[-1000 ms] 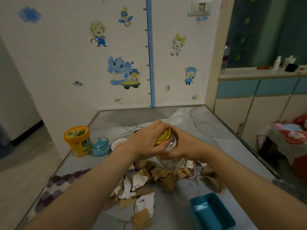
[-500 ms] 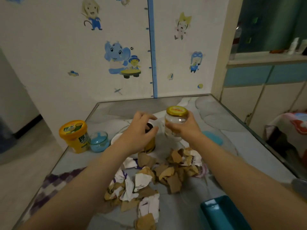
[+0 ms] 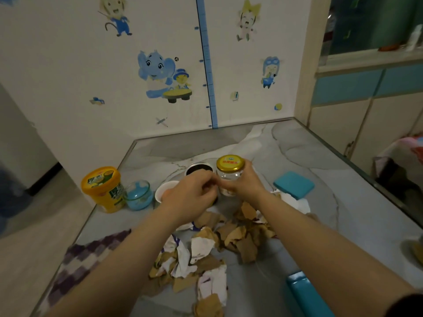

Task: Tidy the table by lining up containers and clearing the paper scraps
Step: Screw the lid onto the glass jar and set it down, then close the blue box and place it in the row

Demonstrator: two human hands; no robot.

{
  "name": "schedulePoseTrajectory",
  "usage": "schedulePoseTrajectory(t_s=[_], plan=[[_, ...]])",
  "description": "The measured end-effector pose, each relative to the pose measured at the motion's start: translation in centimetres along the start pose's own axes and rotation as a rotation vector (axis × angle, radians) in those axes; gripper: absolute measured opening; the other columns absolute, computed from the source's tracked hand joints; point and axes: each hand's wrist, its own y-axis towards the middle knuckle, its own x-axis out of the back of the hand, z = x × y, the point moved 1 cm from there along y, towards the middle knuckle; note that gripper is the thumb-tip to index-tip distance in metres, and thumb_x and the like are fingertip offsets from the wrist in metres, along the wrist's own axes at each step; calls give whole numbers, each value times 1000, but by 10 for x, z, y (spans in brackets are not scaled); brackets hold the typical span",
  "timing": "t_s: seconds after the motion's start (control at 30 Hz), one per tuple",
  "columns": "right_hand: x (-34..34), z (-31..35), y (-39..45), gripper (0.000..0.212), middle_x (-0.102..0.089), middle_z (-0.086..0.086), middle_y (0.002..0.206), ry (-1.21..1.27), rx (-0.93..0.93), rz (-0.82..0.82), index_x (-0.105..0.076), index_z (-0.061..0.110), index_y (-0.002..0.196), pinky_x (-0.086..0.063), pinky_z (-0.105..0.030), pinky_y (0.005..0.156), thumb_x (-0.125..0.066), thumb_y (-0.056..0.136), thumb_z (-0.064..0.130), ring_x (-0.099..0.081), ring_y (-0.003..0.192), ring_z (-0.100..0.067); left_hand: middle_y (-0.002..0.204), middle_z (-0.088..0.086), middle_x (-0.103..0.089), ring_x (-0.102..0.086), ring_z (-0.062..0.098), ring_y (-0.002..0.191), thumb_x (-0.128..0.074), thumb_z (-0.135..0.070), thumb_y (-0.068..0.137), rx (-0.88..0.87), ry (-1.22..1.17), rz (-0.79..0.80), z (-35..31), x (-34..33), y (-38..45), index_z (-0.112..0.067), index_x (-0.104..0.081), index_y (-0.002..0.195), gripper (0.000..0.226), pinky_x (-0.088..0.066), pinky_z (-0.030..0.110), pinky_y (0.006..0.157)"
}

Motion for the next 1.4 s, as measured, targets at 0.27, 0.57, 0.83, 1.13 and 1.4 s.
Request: schedulePoseTrajectory(t_s=[0.27, 0.57, 0.83, 1.13, 1.4], plan=[[2, 1, -4, 108, -47, -3, 137, -77, -43, 84, -24, 21, 140, -42, -43, 107, -93, 57, 31, -49, 126, -22, 85, -16, -56, -52, -5, 75, -53, -19, 93, 10, -26, 23, -8, -6, -5, -32, -64, 99, 18, -35, 12, 59], [87, -5, 0, 78, -29, -10, 156, -501, -56, 75, -20, 15, 152, -25, -47, 115, -56, 88, 41, -27, 141, -30, 85, -7, -59, -53, -6, 68, -56, -16, 94, 65, -272, 23, -39, -22, -9, -24, -61, 109, 18, -42, 7, 61], [141, -45, -2, 81, -30, -19, 150, -1099, -261, -8, -20, 11, 149, -17, -52, 114, -48, 88, 57, -25, 137, -38, 95, -12, -61, -56, 3, 87, -57, -28, 93, -11, -219, 170, -69, -54, -2, -32, -62, 108, 16, -43, 10, 68], [144, -44, -4, 87, -39, -16, 144, -1048, -221, -14, -27, 8, 145, -30, -44, 108, -60, 82, 59, -36, 131, -34, 92, -11, -60, -54, 2, 87, -58, -31, 92, 18, -149, 211, -75, -62, -9, -33, -63, 108, 16, -42, 9, 68], [149, -17, -37, 80, -45, -13, 136, -905, -72, -154, -34, 10, 141, -38, -41, 99, -60, 81, 56, -39, 124, -30, 131, -16, -40, -45, 3, 112, -56, -68, 79, 17, 62, 483, -107, -83, -39, -42, -31, 137, 68, -41, 24, 94]])
